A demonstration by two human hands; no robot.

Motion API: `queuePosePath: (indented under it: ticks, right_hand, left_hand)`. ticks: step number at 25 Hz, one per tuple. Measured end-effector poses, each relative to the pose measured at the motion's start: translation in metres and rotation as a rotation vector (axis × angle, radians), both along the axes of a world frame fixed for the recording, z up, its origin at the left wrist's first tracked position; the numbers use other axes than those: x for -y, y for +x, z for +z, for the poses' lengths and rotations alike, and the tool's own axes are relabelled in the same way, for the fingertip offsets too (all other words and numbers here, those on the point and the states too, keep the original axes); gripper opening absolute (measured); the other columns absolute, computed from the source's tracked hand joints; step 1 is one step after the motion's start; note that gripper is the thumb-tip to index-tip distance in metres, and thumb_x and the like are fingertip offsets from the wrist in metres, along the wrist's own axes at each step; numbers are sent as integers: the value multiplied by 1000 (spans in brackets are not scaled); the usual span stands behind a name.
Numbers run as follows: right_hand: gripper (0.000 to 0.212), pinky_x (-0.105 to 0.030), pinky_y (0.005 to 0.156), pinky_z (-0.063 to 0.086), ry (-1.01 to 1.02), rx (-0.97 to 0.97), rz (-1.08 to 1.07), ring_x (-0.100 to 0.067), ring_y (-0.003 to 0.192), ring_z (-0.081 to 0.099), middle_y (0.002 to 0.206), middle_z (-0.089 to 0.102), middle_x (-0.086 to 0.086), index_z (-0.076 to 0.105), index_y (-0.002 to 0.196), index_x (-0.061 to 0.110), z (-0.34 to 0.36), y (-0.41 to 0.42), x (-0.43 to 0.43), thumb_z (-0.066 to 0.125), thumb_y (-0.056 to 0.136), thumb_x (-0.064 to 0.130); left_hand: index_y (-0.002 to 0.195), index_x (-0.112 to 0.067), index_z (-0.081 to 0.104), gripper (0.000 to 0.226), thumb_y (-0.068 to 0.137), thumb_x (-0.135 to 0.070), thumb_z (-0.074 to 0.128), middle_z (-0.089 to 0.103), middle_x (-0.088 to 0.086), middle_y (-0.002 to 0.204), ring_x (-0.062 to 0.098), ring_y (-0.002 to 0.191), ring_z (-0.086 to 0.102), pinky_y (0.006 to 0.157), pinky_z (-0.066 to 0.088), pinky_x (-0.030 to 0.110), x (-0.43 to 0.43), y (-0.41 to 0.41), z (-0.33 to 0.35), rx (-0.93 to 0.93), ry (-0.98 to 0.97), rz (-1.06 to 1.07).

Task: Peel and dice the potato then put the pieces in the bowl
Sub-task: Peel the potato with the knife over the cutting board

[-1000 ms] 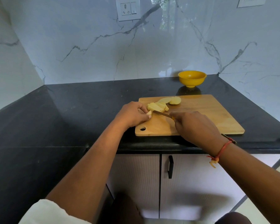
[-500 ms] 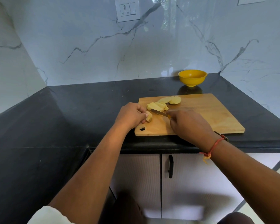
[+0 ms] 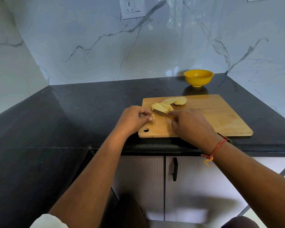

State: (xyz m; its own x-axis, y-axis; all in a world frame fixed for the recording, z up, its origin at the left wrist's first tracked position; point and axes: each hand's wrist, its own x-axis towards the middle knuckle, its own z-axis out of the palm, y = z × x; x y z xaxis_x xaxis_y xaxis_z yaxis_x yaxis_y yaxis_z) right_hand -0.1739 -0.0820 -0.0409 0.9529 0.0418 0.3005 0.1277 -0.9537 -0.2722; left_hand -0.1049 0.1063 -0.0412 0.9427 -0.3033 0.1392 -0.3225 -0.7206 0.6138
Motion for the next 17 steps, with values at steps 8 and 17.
queuePosePath:
  ticks: [8,17]
  right_hand:
    - [40,-31,76,56,-82,-25,-21,-19,87,61,101,68,-2,56,141,30,25,1,-15,42,104,27]
    - [36,-27,70,48,-196,-162,-45,-18,84,58,102,67,-5,60,137,22,37,11,-32,45,104,23]
  left_hand:
    - [119,-24,71,32,89,-34,73,67,-7,119,1,97,51,88,42,21,11,-8,-10,54,-85,112]
    - [118,-25,71,38,82,-38,78,67,-4,123,12,113,58,93,46,26,9,-6,-15,23,-113,121]
